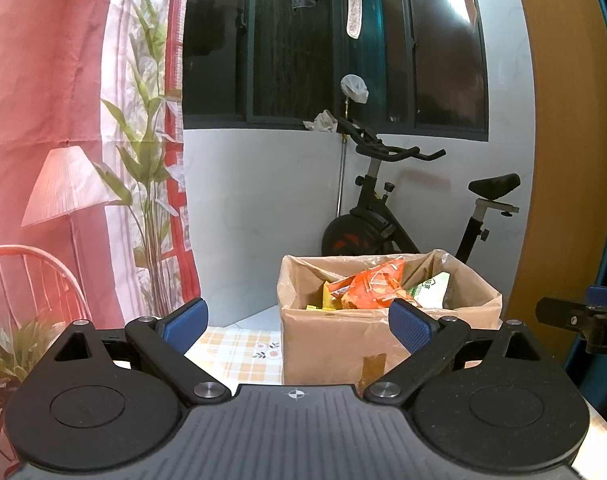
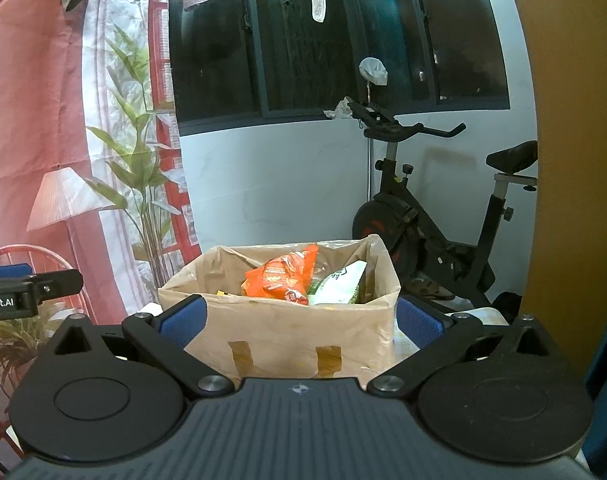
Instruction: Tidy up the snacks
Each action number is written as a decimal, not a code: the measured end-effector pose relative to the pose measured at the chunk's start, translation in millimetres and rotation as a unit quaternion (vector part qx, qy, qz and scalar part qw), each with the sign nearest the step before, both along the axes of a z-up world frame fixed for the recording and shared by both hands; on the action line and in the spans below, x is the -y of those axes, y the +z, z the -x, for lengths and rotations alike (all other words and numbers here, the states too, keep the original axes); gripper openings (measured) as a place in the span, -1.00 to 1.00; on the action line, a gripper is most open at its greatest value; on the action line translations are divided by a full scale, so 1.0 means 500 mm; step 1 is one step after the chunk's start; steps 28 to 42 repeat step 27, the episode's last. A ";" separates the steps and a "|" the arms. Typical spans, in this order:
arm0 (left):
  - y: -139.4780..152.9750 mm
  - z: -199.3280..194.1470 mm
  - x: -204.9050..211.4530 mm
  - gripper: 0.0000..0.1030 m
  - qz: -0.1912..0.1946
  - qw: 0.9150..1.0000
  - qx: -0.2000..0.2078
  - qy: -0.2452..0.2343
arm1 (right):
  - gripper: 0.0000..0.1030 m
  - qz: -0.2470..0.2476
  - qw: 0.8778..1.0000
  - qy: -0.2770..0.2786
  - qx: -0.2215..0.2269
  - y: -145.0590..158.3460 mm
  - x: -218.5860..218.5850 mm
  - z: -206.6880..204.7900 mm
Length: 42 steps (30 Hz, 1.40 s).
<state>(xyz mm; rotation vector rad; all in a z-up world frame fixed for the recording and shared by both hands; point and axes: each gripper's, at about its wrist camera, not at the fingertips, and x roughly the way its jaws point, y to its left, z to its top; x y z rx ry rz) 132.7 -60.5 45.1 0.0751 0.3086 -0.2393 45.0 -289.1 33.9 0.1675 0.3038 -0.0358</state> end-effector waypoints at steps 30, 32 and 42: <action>-0.009 -0.005 0.005 0.90 0.005 1.000 -0.014 -0.003 | 1.00 0.003 1.000 0.001 -0.002 -0.004 0.005 0.008; -0.009 -0.005 0.005 0.90 0.005 1.000 -0.014 -0.003 | 1.00 0.003 1.000 0.001 -0.002 -0.004 0.005 0.008; -0.009 -0.005 0.005 0.90 0.005 1.000 -0.014 -0.003 | 1.00 0.003 1.000 0.001 -0.002 -0.004 0.005 0.008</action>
